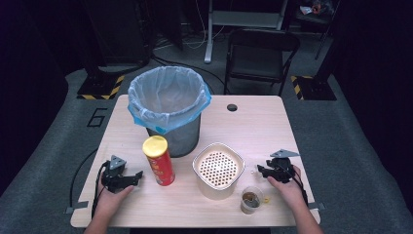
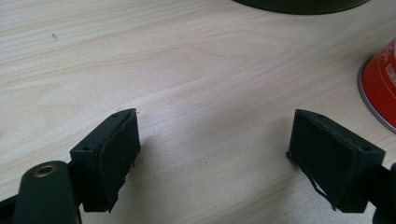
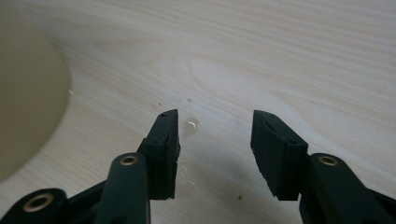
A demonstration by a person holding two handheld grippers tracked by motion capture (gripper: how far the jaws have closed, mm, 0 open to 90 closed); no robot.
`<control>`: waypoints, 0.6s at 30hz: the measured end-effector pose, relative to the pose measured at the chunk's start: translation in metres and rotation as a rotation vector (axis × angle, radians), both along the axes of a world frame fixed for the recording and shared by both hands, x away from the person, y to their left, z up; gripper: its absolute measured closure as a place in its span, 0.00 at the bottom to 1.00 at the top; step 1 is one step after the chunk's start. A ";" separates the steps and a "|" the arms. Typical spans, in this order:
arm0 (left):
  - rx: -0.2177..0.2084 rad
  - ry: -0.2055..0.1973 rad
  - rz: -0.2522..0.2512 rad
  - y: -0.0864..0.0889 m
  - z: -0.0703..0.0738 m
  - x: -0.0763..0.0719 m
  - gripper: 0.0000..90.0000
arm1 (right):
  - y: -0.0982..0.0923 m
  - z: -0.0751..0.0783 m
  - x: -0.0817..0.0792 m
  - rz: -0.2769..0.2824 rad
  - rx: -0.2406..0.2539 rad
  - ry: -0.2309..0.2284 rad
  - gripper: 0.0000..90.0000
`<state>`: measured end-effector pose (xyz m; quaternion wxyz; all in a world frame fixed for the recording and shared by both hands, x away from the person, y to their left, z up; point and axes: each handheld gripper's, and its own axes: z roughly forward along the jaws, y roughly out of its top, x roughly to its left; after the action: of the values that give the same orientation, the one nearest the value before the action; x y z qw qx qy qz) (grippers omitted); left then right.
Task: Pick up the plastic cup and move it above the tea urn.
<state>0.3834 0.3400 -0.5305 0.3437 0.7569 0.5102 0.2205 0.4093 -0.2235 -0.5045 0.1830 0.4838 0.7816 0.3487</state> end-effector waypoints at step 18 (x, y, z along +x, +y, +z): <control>-0.002 -0.001 0.002 0.000 0.000 0.000 0.18 | 0.042 0.098 -0.008 0.232 0.146 -0.060 0.74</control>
<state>0.3833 0.3398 -0.5306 0.3446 0.7560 0.5110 0.2205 0.4009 -0.1820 -0.4062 0.1290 0.3914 0.7989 0.4380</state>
